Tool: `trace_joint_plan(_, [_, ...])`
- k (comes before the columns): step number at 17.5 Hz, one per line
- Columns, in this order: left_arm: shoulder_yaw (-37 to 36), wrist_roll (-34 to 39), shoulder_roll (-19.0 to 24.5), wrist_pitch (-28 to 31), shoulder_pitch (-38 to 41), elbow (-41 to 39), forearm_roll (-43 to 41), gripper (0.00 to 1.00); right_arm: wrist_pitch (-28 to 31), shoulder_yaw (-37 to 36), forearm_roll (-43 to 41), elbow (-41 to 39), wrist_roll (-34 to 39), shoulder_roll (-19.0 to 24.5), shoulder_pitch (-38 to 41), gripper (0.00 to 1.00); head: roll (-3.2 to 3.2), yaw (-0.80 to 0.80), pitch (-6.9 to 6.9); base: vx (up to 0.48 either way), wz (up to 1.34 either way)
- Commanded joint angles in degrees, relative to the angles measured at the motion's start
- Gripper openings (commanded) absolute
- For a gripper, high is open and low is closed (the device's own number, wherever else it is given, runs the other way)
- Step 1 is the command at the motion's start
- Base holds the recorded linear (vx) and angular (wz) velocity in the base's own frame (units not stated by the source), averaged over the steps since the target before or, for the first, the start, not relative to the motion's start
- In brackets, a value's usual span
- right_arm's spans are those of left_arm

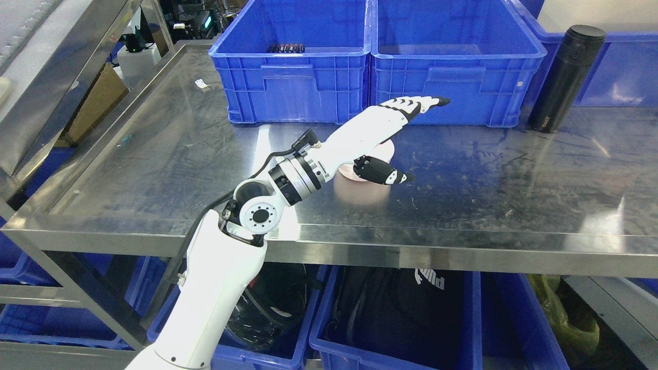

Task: Stack pink IKEA bowl on shelf middle layer
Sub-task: 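Raise the left hand and move it over the pink bowl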

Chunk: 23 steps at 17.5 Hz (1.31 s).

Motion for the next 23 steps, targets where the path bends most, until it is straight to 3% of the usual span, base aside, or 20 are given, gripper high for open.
trace_joint_plan(1, [7.1, -3.4, 0.4, -5.1, 1.9, 0.3, -6.5, 1.00, 0.0, 0.0, 0.0, -1.0, 0.0, -1.0, 0.2, 1.00, 0.00, 0.00, 0.00, 0.000, 0.00])
trace_joint_plan(3, [7.4, -5.9, 2.0, -4.6, 0.9, 0.2, -6.5, 0.97, 0.0, 0.0, 0.0, -1.0, 0.0, -1.0, 0.3, 1.00, 0.00, 0.00, 0.00, 0.000, 0.00])
trace_joint_plan(6, [6.4, -18.4, 7.3, -2.8, -10.3, 0.2, -7.9, 0.88, 0.0, 0.0, 0.0, -1.0, 0.0, -1.0, 0.2, 1.00, 0.00, 0.00, 0.00, 0.000, 0.00])
trace_joint_plan(8, [3.0, -26.5, 8.1, -0.3, -17.7, 0.9, -14.1, 0.91, 0.0, 0.0, 0.0, -1.0, 0.0, -1.0, 0.2, 1.00, 0.00, 0.00, 0.00, 0.000, 0.00])
trace_joint_plan(10, [-5.6, -31.0, 9.0, -0.3, -21.4, 2.1, -18.5, 0.99, 0.0, 0.0, 0.0, -1.0, 0.0, -1.0, 0.2, 1.00, 0.00, 0.00, 0.00, 0.000, 0.00])
trace_joint_plan(14, [-10.4, -32.1, 8.4, -0.5, -24.9, 9.2, -22.9, 0.99, 0.0, 0.0, 0.0, -1.0, 0.0, -1.0, 0.2, 1.00, 0.00, 0.00, 0.00, 0.000, 0.00])
trace_joint_plan(17, [-13.5, -33.4, 8.3, -0.6, -24.8, 9.8, -23.5, 0.98, 0.0, 0.0, 0.0, -1.0, 0.0, -1.0, 0.2, 1.00, 0.00, 0.00, 0.00, 0.000, 0.00])
trace_joint_plan(23, [-13.5, -33.7, 5.5, -0.6, -21.0, 12.4, -23.6, 1.00, 0.0, 0.0, 0.0, -1.0, 0.0, -1.0, 0.2, 1.00, 0.00, 0.00, 0.00, 0.000, 0.00])
